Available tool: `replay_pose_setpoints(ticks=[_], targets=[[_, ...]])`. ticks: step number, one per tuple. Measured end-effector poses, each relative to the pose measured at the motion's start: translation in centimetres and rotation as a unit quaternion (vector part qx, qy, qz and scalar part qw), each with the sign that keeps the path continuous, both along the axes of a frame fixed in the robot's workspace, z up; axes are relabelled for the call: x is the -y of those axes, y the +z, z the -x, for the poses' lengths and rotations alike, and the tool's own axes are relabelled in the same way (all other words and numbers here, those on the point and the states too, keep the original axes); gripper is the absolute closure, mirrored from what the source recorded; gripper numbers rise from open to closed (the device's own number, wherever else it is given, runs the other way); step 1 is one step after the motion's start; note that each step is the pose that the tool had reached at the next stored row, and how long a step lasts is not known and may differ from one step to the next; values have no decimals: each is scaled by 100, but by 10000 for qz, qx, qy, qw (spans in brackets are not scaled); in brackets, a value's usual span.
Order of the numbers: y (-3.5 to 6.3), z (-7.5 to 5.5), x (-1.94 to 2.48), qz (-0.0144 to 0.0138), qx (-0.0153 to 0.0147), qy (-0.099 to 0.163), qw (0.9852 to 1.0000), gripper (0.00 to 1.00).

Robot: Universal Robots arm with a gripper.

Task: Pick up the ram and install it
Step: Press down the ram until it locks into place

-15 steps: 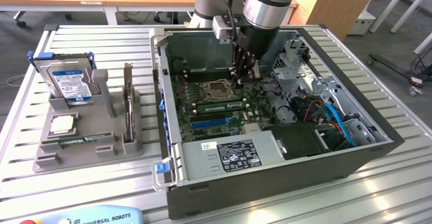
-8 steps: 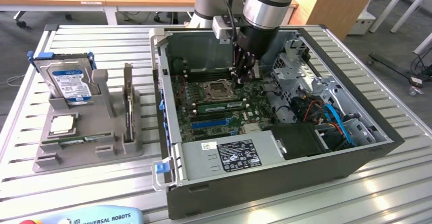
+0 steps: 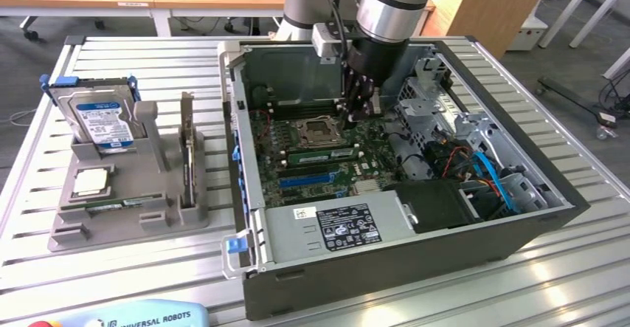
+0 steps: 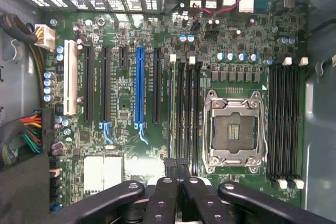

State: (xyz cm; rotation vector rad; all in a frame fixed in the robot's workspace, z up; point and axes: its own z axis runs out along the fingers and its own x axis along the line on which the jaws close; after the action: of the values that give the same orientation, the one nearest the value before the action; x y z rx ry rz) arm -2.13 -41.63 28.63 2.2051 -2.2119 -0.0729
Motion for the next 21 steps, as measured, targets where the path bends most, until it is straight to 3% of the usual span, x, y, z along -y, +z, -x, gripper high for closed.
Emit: replay_pose_setpoints(ticks=[13,21], targets=[[0,-288,0,0,-4,1,10000,90],[-18,-301,0,0,-4,0,10000,90]])
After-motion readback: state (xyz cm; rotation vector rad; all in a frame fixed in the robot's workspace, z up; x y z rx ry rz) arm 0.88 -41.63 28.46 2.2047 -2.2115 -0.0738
